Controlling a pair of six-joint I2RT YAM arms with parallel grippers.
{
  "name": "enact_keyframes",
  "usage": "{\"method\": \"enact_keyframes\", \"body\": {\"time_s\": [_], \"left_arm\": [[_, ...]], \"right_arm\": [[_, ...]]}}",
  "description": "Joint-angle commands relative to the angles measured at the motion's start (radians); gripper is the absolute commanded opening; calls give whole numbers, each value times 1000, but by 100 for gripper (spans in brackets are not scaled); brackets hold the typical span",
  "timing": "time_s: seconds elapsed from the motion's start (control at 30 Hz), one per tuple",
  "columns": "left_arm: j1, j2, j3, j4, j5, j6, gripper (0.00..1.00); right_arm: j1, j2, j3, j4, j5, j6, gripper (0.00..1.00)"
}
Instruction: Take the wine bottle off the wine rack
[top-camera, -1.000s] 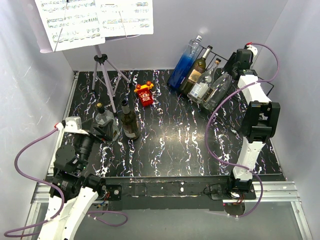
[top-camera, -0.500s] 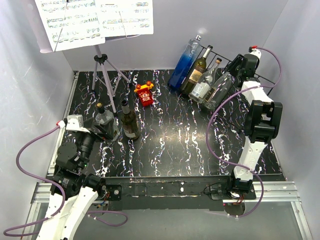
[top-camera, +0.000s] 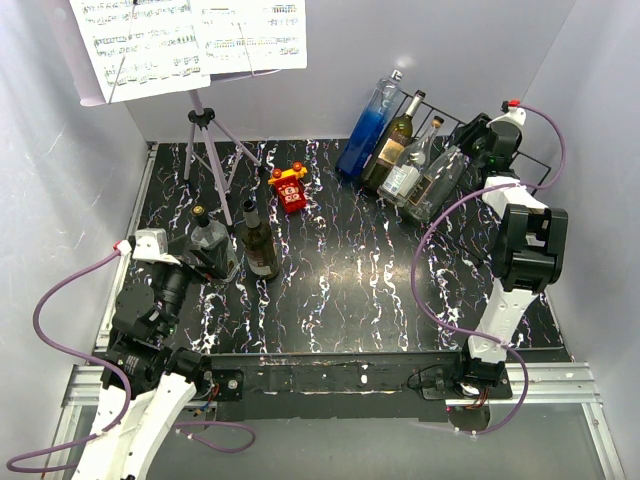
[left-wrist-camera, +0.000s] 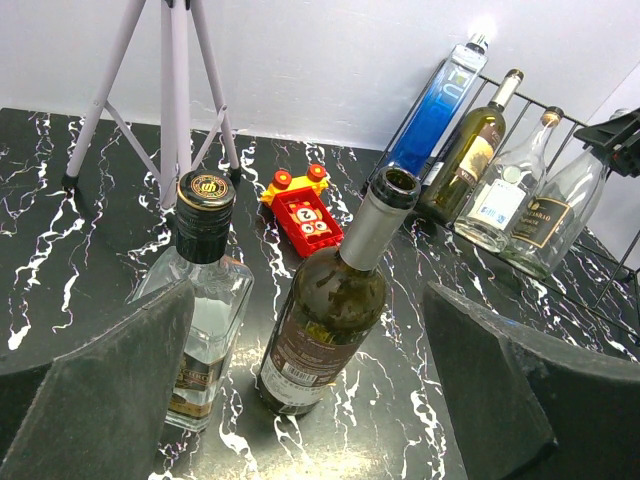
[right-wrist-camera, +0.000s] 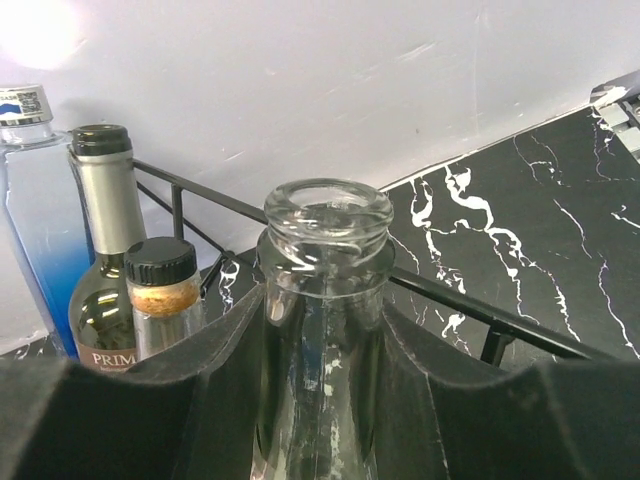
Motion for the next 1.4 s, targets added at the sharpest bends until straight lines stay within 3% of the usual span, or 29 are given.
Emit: {"method": "enact_keyframes", "body": {"time_s": [0.0,0.73,1.37], "left_arm": [[0,9,4,10,1,13,98],[0,4,3,15,13,19,98],[0,-1,1,21,16,19,98]], "right_arm": [[-8,-95,-31,97,10,-41,1],[15,-250,-113,198,24,-108,1],[101,-435,-190,224,173,-246,1]]}}
